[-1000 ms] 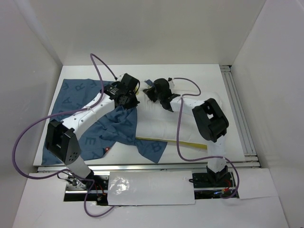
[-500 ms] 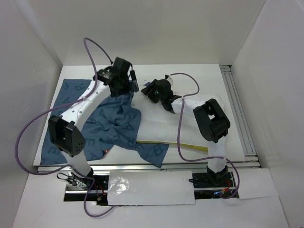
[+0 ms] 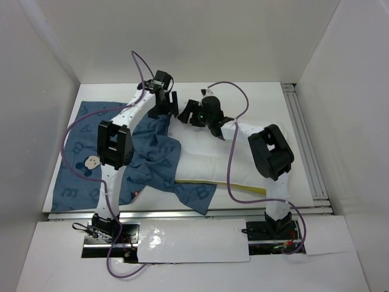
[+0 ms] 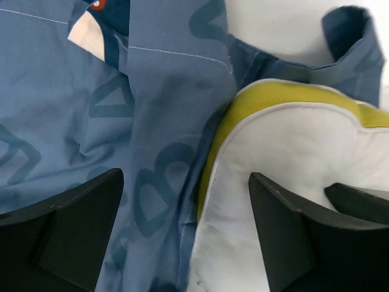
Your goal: Put the pillow into the pillowcase
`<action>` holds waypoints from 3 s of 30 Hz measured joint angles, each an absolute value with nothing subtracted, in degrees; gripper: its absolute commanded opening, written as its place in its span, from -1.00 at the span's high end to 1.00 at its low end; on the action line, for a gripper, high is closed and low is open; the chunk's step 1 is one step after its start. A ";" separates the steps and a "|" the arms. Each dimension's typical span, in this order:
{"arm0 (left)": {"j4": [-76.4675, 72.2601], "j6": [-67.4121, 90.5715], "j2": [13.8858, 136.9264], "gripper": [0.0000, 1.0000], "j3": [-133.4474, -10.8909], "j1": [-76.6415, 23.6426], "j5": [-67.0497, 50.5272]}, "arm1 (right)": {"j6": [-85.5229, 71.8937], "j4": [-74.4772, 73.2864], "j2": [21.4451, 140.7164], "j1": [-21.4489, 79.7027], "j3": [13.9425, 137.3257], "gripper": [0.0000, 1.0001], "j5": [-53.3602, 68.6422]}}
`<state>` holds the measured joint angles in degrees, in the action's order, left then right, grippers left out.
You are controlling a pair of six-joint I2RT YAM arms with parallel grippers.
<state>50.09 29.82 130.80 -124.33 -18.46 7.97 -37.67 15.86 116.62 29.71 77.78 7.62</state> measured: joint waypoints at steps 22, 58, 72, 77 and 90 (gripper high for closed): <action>50.57 30.98 131.37 1.00 -118.69 -19.09 14.44 | -17.19 9.87 123.00 31.18 85.69 1.00 11.94; 45.39 24.12 120.05 1.00 -122.39 -21.08 5.06 | -13.72 39.35 97.76 35.46 52.47 1.00 27.11; 44.36 19.70 112.71 1.00 -118.76 -23.88 -5.21 | -20.47 50.48 117.25 36.38 63.72 1.00 25.39; 43.31 19.73 113.62 0.81 -117.03 -24.01 -5.80 | -29.50 58.76 121.08 33.82 64.27 0.43 23.79; 44.18 22.65 118.08 -1.00 -122.19 -21.67 -4.93 | -30.37 31.27 101.97 30.70 60.34 -0.69 10.92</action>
<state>44.18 22.65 118.08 -122.19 -21.67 -4.93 -30.37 31.27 101.97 30.70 60.34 10.92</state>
